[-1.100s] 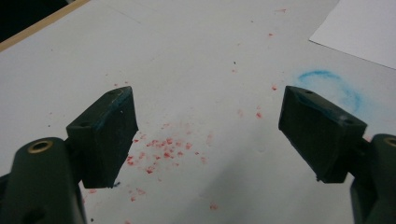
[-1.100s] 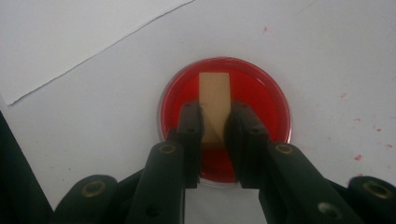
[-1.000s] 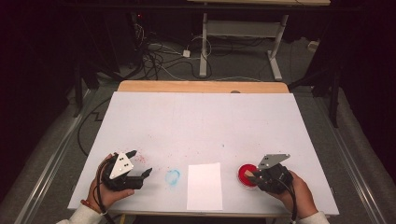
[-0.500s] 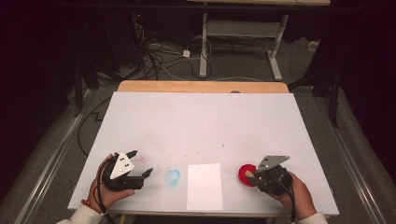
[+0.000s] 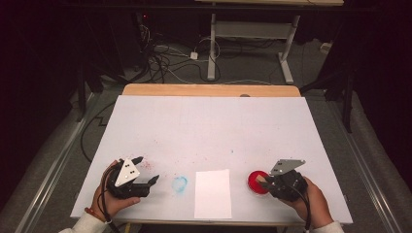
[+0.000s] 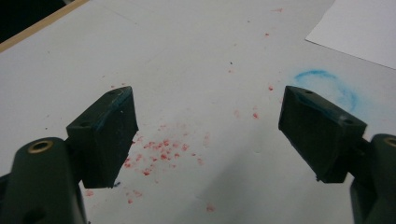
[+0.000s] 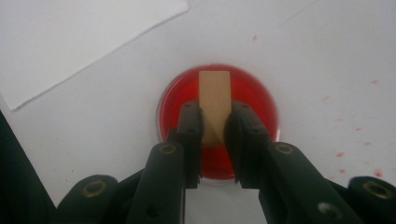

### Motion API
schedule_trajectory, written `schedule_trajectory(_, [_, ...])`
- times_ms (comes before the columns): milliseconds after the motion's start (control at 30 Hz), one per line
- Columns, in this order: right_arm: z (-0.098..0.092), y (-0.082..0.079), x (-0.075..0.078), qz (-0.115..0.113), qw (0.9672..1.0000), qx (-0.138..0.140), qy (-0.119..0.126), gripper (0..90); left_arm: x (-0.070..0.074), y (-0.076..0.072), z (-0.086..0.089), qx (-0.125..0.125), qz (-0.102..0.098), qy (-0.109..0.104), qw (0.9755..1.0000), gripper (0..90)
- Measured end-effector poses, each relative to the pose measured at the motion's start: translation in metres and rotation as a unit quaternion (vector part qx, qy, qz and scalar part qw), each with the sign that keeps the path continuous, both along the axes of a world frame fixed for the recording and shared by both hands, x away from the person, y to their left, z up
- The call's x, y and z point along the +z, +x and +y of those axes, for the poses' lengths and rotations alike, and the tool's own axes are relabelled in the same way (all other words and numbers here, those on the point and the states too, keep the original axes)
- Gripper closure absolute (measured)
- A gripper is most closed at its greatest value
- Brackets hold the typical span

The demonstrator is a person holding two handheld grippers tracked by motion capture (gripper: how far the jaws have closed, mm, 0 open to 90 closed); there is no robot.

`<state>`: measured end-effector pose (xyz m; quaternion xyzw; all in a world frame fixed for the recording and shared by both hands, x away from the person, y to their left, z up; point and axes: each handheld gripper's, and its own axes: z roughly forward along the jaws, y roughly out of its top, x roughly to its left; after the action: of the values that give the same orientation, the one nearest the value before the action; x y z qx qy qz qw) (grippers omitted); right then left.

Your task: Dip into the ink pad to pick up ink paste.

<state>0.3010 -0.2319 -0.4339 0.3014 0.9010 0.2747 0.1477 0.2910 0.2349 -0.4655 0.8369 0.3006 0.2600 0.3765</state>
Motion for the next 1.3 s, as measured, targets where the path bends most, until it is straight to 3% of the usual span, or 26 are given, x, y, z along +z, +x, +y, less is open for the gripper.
schedule_trajectory(133, [-0.003, -0.005, 0.020, -0.029, 0.9993, -0.003, 0.023, 75.8, 0.000, 0.000, 0.000, -0.001, -0.001, 0.002, 1.0000, 18.9])
schedule_trajectory(267, [-0.005, -0.008, 0.029, -0.040, 0.9987, -0.005, 0.031, 75.7, 0.001, -0.001, 0.000, 0.000, -0.002, 0.001, 1.0000, 18.8])
schedule_trajectory(533, [-0.007, -0.010, 0.034, -0.045, 0.9985, 0.000, 0.032, 75.7, 0.000, -0.001, 0.000, 0.003, 0.005, -0.002, 1.0000, 18.8])
schedule_trajectory(633, [-0.008, -0.008, 0.033, -0.044, 0.9986, -0.003, 0.030, 75.7, 0.001, -0.001, 0.000, 0.001, -0.002, 0.001, 1.0000, 18.8])
schedule_trajectory(833, [-0.005, -0.006, 0.027, -0.031, 0.9992, -0.007, 0.022, 75.7, 0.000, -0.002, 0.000, 0.002, 0.005, -0.003, 1.0000, 18.9])
schedule_trajectory(967, [-0.001, -0.002, 0.016, -0.017, 0.9998, -0.001, 0.009, 75.7, 0.000, -0.002, 0.001, 0.000, -0.002, -0.001, 1.0000, 18.8])
schedule_trajectory(1133, [0.002, 0.002, 0.005, -0.002, 0.9999, 0.004, -0.011, 75.7, 0.000, -0.002, 0.000, 0.001, 0.007, 0.000, 1.0000, 18.8])
schedule_trajectory(1300, [0.001, 0.006, -0.004, 0.011, 0.9997, -0.001, -0.021, 75.8, 0.000, -0.001, 0.001, 0.000, 0.002, 0.004, 1.0000, 18.9])
